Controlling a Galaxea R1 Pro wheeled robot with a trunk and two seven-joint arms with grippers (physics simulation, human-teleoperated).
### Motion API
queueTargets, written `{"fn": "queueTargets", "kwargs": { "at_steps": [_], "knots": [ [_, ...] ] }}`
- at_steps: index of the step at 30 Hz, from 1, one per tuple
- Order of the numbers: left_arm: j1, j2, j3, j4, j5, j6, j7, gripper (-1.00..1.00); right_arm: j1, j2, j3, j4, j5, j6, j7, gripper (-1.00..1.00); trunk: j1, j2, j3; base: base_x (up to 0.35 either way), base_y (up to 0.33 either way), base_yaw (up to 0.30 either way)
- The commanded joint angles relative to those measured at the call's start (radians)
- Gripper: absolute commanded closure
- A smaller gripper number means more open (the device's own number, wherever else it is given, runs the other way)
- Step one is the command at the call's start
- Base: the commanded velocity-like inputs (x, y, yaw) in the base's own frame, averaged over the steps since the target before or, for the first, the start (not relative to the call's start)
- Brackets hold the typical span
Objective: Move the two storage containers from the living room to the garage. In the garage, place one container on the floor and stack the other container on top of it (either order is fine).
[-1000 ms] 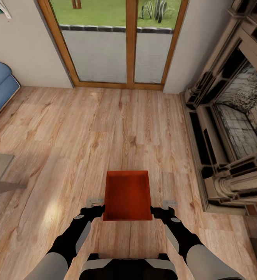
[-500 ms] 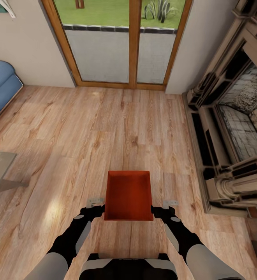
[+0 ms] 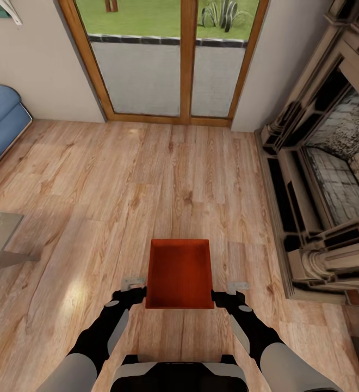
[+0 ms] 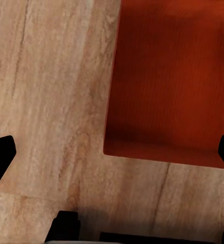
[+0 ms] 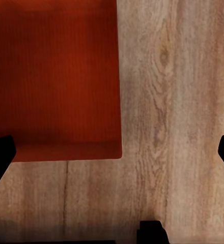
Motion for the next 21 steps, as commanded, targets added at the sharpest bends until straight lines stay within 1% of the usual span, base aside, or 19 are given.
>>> {"fn": "queueTargets", "kwargs": {
  "at_steps": [1, 3, 5, 11, 21],
  "knots": [
    [0.000, 0.000, -0.005, -0.003, 0.011, 0.005, 0.023, -1.00, 0.000, -0.001, 0.006, -0.001, -0.007, 0.002, -0.006, -1.00, 0.000, -0.001, -0.001, 0.000, 0.000, 0.000],
    [0.000, -0.001, -0.004, -0.003, 0.014, 0.005, 0.055, -1.00, 0.000, -0.001, 0.006, -0.001, -0.007, 0.002, -0.005, -1.00, 0.000, -0.001, -0.001, 0.000, 0.000, 0.000],
    [0.000, -0.001, -0.004, -0.004, 0.015, 0.004, 0.073, -1.00, 0.000, -0.001, 0.006, -0.001, -0.006, 0.002, -0.005, -1.00, 0.000, -0.001, -0.001, 0.000, 0.000, 0.000],
    [0.000, -0.001, -0.004, -0.005, 0.016, 0.003, 0.083, -1.00, 0.000, -0.001, 0.006, -0.001, -0.004, 0.002, -0.004, -1.00, 0.000, -0.001, -0.001, 0.000, 0.000, 0.000],
    [0.000, -0.001, -0.007, -0.005, 0.014, 0.004, 0.071, -1.00, 0.000, -0.001, 0.006, -0.001, -0.003, 0.001, -0.005, -1.00, 0.039, -0.071, -0.032, 0.000, 0.000, 0.000]
  ]
}}
